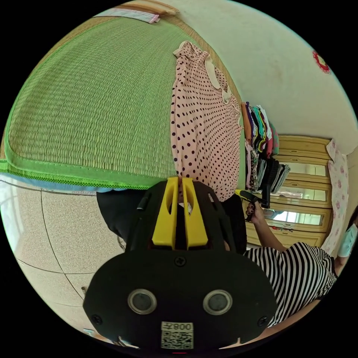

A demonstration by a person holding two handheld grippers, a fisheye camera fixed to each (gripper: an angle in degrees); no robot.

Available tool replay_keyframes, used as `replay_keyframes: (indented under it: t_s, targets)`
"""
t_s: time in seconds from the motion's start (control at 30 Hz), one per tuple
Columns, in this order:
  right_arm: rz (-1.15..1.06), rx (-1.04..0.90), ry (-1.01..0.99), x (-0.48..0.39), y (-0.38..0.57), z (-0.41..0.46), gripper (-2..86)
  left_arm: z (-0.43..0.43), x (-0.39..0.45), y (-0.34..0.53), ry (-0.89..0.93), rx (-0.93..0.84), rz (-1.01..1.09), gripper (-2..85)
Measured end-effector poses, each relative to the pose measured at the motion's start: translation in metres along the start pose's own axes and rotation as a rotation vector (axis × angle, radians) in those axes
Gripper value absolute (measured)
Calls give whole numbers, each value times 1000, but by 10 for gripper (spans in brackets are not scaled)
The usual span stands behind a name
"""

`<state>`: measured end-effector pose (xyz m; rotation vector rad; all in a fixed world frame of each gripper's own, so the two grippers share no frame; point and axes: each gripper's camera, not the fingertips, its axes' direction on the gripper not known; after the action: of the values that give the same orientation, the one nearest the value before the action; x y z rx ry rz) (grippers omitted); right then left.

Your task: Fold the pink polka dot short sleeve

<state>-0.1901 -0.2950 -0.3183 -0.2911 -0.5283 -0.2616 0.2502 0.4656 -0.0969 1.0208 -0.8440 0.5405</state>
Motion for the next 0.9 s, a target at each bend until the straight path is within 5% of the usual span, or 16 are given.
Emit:
replay_keyframes:
  t_s: [0.4, 0.9]
  targets:
    - [-70, 34, -61, -7, 15, -24, 1, 35, 30, 36, 88, 57, 36, 5]
    - [102, 154, -118, 45, 42, -34, 9, 64, 11, 72, 76, 147, -15, 32]
